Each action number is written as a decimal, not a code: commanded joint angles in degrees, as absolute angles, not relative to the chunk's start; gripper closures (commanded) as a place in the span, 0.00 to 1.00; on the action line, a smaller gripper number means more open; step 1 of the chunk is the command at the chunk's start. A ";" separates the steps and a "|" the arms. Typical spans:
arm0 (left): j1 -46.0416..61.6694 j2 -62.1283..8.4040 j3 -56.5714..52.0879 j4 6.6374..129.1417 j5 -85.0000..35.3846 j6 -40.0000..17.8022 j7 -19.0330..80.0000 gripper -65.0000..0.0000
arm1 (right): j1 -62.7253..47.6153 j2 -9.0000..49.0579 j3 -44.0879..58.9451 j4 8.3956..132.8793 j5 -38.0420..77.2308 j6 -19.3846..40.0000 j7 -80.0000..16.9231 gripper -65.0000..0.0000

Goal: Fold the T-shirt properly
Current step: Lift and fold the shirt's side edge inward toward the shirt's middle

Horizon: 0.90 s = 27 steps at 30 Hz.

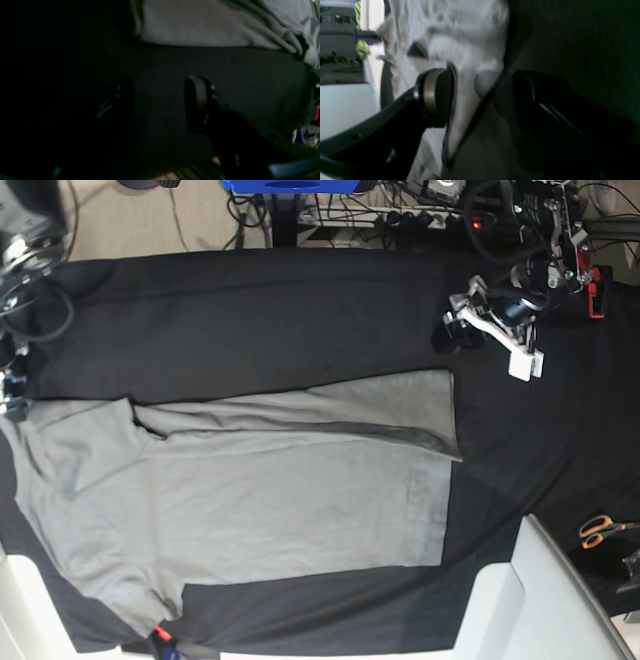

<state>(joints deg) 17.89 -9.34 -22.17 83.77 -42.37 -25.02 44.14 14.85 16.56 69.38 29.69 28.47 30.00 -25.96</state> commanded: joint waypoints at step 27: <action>12.18 -3.65 -22.99 72.92 -43.38 -25.27 43.03 0.55 | 19.21 19.12 58.86 24.22 27.47 28.62 -17.45 0.99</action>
<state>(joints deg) 12.36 -3.09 -22.81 72.34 -43.62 -25.74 43.13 18.20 17.91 58.87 23.49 26.79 27.86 -18.17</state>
